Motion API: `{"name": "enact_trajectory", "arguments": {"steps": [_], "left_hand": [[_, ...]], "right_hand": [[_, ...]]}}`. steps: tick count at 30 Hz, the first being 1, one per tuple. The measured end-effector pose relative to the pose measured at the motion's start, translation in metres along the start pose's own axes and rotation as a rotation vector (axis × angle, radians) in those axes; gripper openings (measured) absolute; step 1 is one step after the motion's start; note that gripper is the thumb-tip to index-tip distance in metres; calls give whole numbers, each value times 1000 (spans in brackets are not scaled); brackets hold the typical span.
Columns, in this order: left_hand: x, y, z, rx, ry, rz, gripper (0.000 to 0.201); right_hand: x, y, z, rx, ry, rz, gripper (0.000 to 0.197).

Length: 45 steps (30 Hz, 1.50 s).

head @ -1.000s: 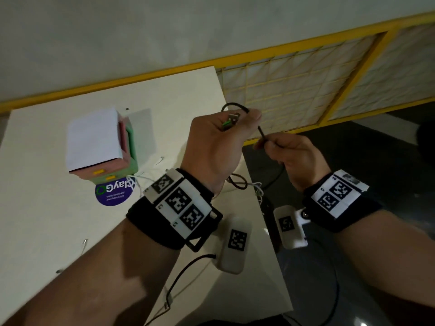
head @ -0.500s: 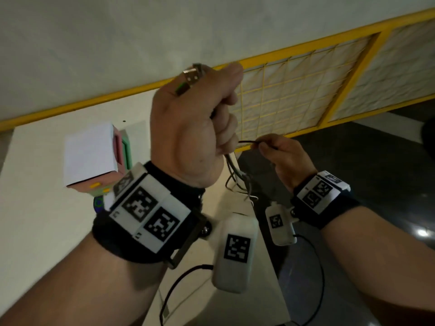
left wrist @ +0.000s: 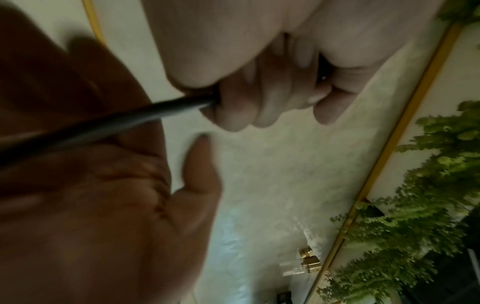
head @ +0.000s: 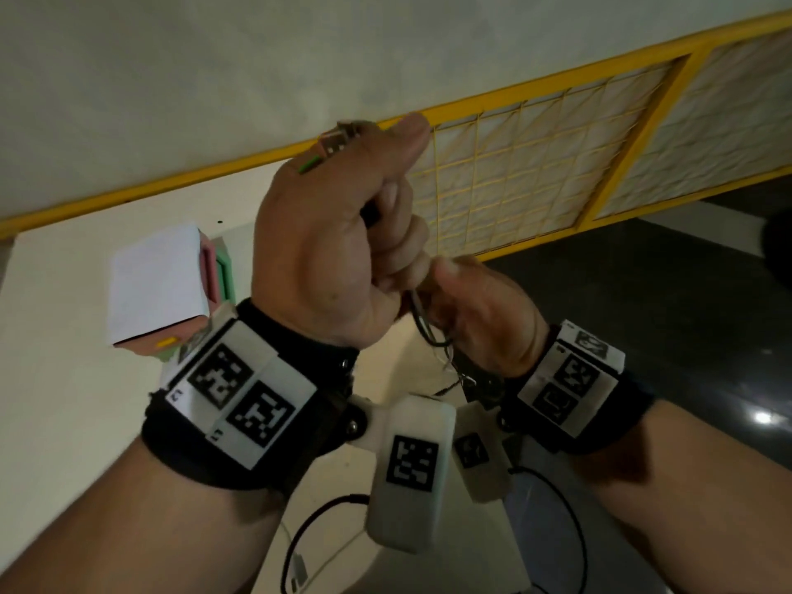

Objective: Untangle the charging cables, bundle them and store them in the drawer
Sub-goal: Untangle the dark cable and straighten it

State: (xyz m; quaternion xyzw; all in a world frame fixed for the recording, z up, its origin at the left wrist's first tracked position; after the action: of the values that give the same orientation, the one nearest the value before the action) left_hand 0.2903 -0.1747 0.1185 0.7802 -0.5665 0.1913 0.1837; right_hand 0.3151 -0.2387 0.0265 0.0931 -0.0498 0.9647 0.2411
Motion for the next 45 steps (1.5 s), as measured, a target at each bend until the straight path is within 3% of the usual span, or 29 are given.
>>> {"name": "enact_trajectory", "arguments": {"steps": [2, 5, 8, 11, 15, 17, 22, 25, 27, 30, 37, 40, 43, 45], "left_hand": [[-4, -2, -10, 33, 5, -46, 43], [-17, -7, -6, 12, 35, -119, 45], [-32, -5, 28, -94, 60, -208, 51], [-45, -1, 46, -118, 162, -263, 55], [-53, -6, 21, -51, 342, -206, 64], [-51, -9, 15, -28, 354, -183, 62], [-57, -9, 36, -75, 276, -254, 50], [-59, -6, 51, -132, 215, -285, 49], [-60, -6, 57, -157, 193, -310, 48], [-64, -5, 61, -193, 221, -326, 48], [-83, 0, 66, -191, 341, -399, 44], [-101, 3, 67, -180, 416, -483, 48], [-110, 12, 65, -92, 538, -460, 57], [-113, 18, 62, -40, 490, -450, 48]], "right_hand": [[21, 11, -2, 52, 46, 138, 77], [5, 18, -14, 126, 337, 35, 63], [-35, 19, -37, 393, 746, -139, 53], [-51, 28, -50, 512, 891, -159, 49], [-48, 35, -30, 367, 844, -213, 54], [-51, 37, -31, 379, 745, -253, 58], [-40, 32, -47, 425, 783, -139, 35], [-10, 18, -33, 262, 518, -53, 18], [4, 9, -27, 160, 396, -64, 26], [8, 4, -33, 108, 530, -117, 49], [14, 2, -38, 153, 534, -69, 41], [25, -6, -33, 147, 722, -99, 41], [28, -17, -25, 127, 819, -186, 47], [33, -26, -24, 117, 803, -179, 48]]}}
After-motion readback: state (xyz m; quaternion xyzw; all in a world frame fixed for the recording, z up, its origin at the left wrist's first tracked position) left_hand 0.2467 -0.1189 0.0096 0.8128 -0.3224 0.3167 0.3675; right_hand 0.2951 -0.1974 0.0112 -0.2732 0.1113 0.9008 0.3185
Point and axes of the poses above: each hand's wrist, its own y-axis away from the middle knuckle, its own x-axis out of the palm, z = x × y, the point moved 8 cm from there along -y, towards the middle knuckle, and after that the axes turned 4 degrees about y, right-handed, at the moved point
